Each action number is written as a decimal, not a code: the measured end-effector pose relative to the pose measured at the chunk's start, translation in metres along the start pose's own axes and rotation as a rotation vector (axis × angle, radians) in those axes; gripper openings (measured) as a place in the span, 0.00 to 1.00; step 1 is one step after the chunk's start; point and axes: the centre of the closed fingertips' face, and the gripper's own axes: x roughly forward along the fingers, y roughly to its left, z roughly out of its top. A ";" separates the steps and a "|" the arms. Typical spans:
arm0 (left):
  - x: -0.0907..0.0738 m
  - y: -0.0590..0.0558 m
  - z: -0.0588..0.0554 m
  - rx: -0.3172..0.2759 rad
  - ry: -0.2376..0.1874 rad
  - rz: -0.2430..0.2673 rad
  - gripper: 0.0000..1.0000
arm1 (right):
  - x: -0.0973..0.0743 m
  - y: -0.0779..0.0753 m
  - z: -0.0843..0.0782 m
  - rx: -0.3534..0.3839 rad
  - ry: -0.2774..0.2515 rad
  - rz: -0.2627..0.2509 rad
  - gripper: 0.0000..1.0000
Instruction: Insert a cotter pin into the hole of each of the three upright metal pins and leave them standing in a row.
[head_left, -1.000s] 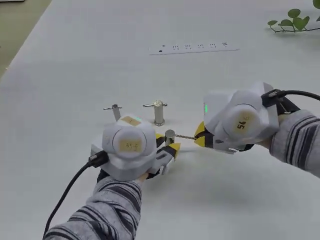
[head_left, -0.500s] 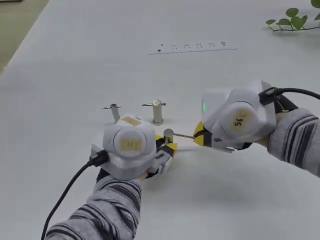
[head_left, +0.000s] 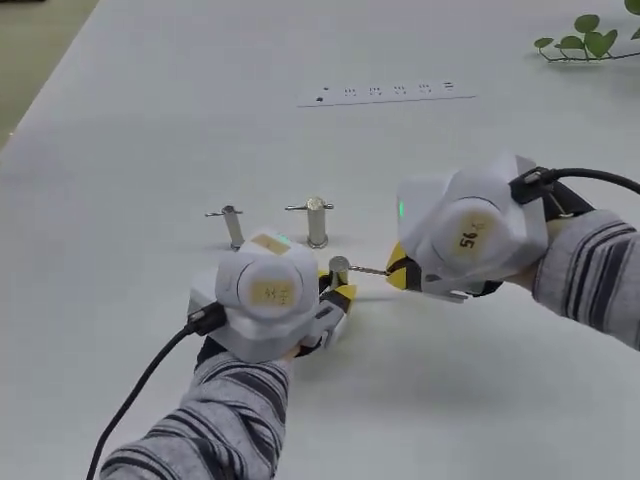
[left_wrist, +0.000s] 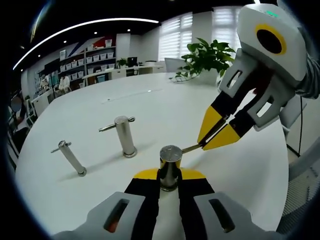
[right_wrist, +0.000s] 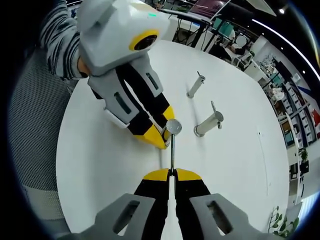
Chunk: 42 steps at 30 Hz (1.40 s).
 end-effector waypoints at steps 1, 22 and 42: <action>0.000 0.000 0.000 -0.001 -0.001 0.000 0.10 | -0.001 0.000 0.000 0.001 0.000 -0.002 0.00; 0.002 0.001 -0.002 0.022 0.002 0.015 0.09 | -0.003 -0.001 0.024 0.020 -0.079 0.005 0.00; 0.002 0.002 -0.002 -0.010 -0.003 0.076 0.09 | 0.003 0.000 0.039 -0.019 -0.115 0.004 0.00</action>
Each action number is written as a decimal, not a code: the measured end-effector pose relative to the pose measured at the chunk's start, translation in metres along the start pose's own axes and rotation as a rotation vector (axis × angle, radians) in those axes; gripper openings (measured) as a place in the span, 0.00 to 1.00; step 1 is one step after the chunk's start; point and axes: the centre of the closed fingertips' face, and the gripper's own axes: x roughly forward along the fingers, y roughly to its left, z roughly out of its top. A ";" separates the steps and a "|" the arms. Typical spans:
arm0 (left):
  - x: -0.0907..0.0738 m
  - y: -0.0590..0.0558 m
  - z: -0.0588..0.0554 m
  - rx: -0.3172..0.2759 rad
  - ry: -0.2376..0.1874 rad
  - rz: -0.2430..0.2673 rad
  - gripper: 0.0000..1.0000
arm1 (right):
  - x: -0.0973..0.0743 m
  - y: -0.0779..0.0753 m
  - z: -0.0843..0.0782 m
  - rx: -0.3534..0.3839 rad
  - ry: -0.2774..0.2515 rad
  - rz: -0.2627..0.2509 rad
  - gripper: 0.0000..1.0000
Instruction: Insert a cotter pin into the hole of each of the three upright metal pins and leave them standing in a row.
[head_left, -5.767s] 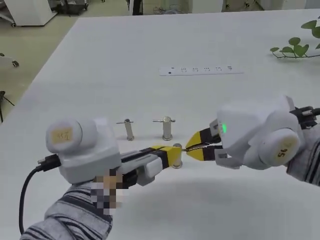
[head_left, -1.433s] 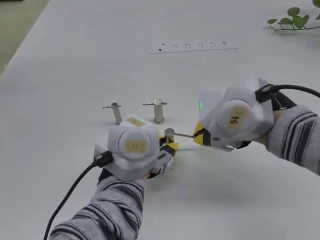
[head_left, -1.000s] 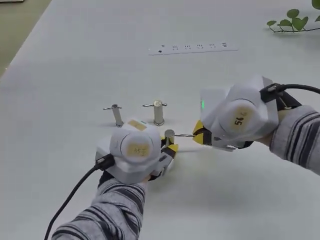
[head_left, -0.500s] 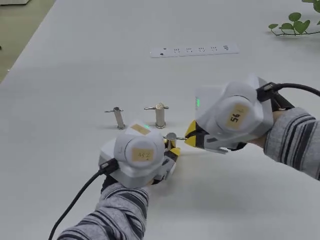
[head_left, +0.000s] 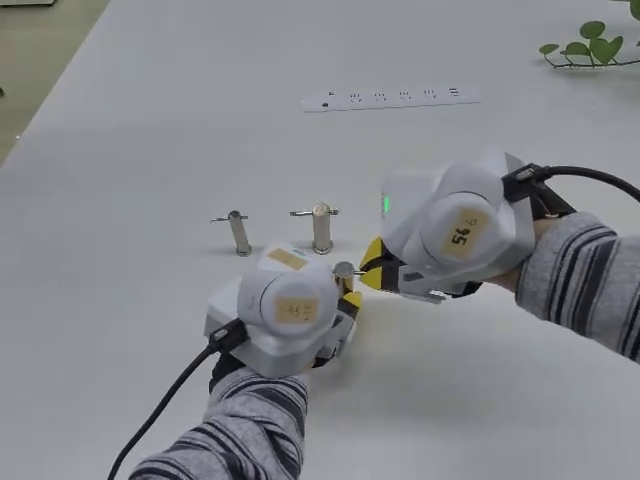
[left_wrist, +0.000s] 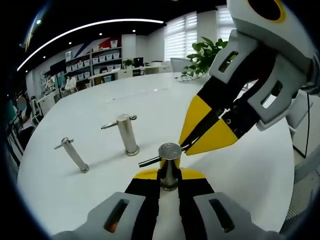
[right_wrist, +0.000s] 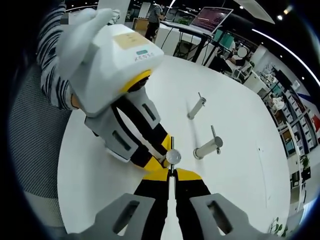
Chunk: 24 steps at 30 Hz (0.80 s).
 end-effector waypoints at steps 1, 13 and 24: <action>0.000 0.000 0.000 -0.003 0.000 0.002 0.09 | 0.000 0.000 0.000 -0.005 -0.001 -0.001 0.00; -0.001 0.000 -0.001 -0.022 0.000 0.045 0.09 | -0.003 0.002 0.005 -0.022 -0.032 -0.015 0.01; -0.001 0.000 -0.001 -0.031 0.000 0.056 0.09 | -0.003 0.000 0.000 -0.022 -0.014 -0.029 0.00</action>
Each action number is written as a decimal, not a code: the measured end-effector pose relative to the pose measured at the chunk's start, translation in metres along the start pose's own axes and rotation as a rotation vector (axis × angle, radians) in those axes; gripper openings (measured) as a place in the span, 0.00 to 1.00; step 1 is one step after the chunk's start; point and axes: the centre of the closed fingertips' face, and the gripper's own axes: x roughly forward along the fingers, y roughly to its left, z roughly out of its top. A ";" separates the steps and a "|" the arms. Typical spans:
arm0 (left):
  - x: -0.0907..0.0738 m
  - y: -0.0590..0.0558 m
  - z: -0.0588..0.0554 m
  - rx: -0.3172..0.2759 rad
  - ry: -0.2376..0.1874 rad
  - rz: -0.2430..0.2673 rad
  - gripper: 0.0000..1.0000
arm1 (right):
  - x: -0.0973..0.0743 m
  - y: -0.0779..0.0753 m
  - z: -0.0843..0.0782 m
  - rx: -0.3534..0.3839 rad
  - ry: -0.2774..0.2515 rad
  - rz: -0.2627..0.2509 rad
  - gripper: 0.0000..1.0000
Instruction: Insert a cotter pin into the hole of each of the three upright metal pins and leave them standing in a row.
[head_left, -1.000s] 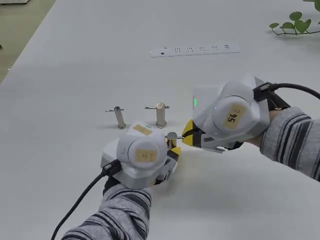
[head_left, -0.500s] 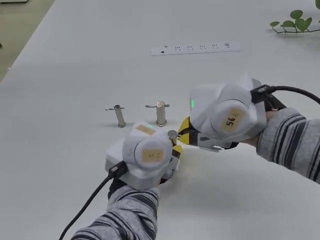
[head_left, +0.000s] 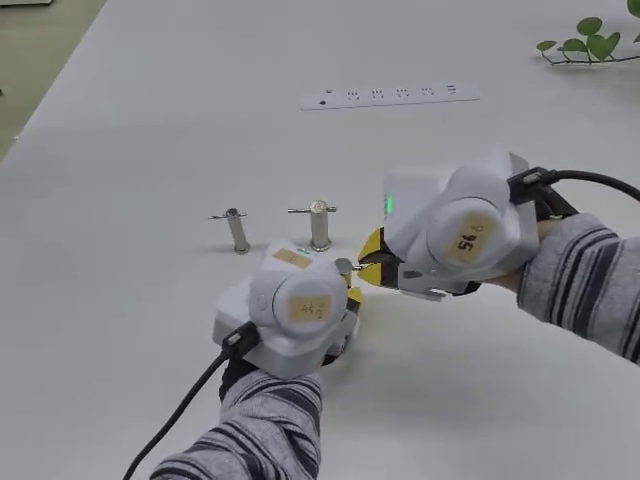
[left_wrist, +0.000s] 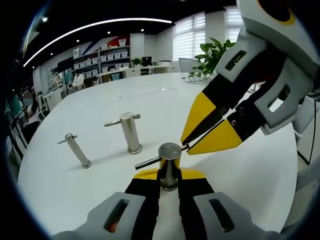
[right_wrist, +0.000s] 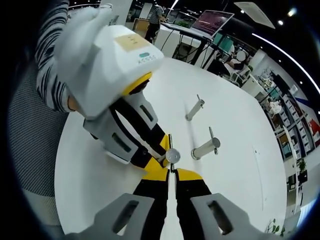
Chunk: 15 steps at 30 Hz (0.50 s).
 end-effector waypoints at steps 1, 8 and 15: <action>0.000 0.000 0.000 -0.001 0.000 0.000 0.09 | 0.000 0.000 0.000 0.002 0.000 -0.003 0.00; -0.001 0.000 0.000 -0.001 0.000 0.003 0.09 | 0.001 -0.001 0.001 0.007 -0.010 -0.006 0.00; -0.001 0.000 -0.001 0.000 0.001 0.006 0.10 | 0.002 0.000 0.001 0.024 -0.015 -0.005 0.00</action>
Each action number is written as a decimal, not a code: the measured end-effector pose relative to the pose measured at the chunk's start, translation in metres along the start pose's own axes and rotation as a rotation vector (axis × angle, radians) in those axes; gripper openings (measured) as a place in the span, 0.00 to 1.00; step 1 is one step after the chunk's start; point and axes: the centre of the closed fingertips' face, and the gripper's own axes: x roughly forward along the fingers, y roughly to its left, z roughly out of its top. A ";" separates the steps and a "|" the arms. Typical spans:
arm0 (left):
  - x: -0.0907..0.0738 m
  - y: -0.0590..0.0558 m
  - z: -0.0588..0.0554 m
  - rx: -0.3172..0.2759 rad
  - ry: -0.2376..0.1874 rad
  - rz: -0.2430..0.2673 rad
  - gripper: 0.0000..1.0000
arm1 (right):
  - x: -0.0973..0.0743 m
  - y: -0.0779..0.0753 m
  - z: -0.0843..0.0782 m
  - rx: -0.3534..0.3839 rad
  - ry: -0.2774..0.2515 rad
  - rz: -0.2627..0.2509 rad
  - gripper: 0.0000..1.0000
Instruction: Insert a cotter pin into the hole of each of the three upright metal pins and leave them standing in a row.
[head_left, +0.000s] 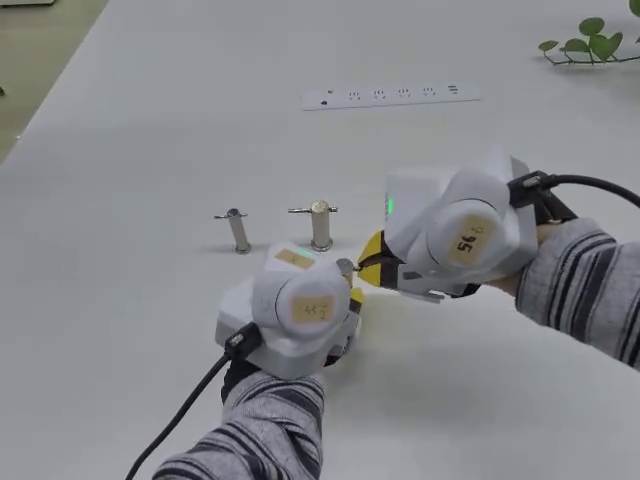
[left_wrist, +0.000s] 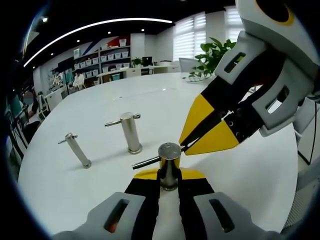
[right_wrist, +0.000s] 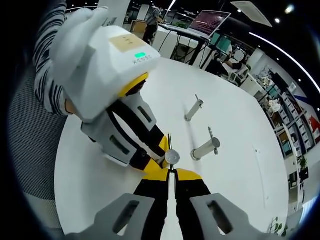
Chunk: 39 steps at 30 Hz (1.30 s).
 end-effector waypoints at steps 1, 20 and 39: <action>0.000 0.000 0.000 0.003 0.001 0.001 0.10 | 0.000 0.000 0.000 0.001 0.000 0.000 0.00; -0.007 0.000 0.003 0.008 -0.007 -0.067 0.33 | 0.002 -0.002 0.008 0.185 -0.080 0.050 0.09; -0.036 0.001 0.008 -0.045 -0.032 -0.118 0.55 | 0.025 0.005 0.008 0.370 -0.120 0.133 0.09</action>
